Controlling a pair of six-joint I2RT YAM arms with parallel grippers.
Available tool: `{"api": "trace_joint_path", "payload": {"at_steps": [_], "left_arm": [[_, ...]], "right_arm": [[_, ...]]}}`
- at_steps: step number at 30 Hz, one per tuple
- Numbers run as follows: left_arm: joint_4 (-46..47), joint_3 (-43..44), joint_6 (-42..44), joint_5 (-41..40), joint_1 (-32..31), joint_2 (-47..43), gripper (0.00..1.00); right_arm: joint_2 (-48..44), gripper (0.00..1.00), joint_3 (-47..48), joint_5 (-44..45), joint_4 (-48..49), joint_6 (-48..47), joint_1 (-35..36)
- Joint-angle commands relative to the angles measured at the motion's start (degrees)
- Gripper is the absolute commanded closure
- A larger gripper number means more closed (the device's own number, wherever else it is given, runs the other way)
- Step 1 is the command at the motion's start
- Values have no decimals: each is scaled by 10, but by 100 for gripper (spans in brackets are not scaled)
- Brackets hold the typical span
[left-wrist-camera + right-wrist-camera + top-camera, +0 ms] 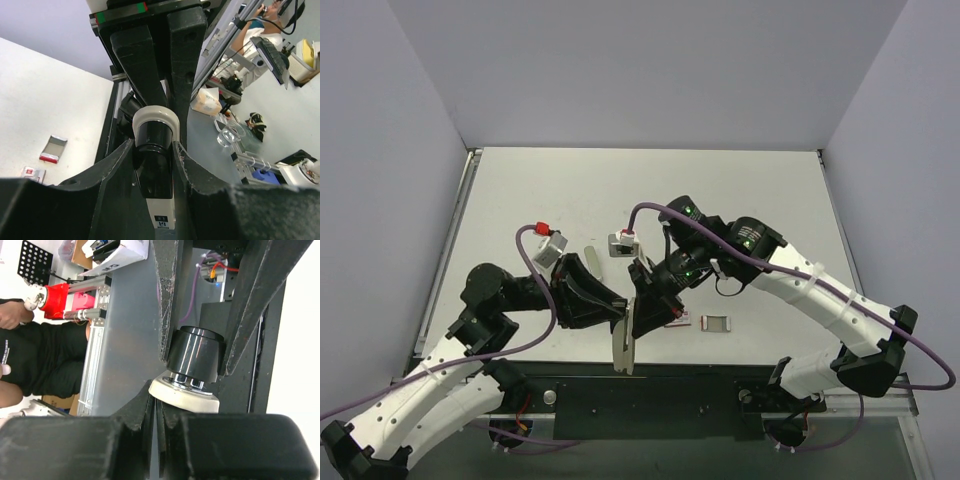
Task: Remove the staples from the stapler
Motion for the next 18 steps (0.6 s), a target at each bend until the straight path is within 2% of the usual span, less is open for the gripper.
{"api": "trace_joint_path", "payload": {"at_steps": [1, 6, 10, 13, 16, 18], "left_arm": [[-19, 24, 63, 0, -60, 43, 100], [-54, 40, 92, -45, -60, 28, 100], [-53, 44, 93, -73, -60, 17, 100], [-67, 52, 97, -95, -60, 8, 100], [-121, 73, 115, -137, -60, -2, 100], [-143, 83, 121, -166, -60, -9, 100]], "right_arm": [[44, 100, 24, 6, 249, -19, 13], [-17, 100, -56, 29, 250, -21, -8], [-103, 100, -129, 64, 255, -21, -14], [-154, 100, -174, 142, 257, -5, -15], [-228, 100, -236, 216, 257, 28, -16], [-274, 96, -270, 267, 263, 46, -16]]}}
